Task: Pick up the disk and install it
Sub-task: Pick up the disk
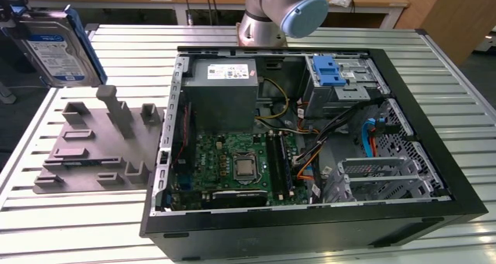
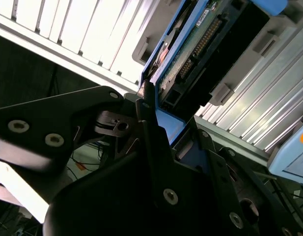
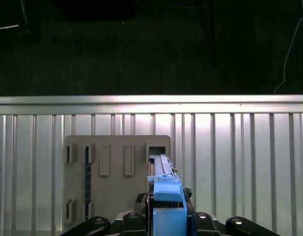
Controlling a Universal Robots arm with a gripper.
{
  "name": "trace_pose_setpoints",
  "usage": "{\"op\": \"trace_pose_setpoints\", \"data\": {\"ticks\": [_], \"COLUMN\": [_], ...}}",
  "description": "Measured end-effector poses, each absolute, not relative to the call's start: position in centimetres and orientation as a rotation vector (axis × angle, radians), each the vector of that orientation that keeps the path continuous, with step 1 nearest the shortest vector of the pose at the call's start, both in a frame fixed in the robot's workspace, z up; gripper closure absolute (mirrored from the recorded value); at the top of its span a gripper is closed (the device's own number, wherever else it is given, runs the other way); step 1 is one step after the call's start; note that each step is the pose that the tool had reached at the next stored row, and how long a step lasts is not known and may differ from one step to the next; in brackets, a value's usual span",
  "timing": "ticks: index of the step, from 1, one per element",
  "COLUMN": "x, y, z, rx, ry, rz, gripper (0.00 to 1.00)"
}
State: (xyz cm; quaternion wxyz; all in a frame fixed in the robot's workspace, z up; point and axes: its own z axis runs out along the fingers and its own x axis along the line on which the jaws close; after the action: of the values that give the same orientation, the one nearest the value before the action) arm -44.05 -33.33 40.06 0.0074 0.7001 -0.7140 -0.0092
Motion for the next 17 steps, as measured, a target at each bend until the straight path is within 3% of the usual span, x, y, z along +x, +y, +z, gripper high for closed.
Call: {"op": "trace_pose_setpoints", "data": {"ticks": [17], "x": [-44.05], "y": [-33.33], "z": [40.95], "rx": [2.189], "ry": [-2.233], "rz": [-0.029], "gripper": [0.64]}}
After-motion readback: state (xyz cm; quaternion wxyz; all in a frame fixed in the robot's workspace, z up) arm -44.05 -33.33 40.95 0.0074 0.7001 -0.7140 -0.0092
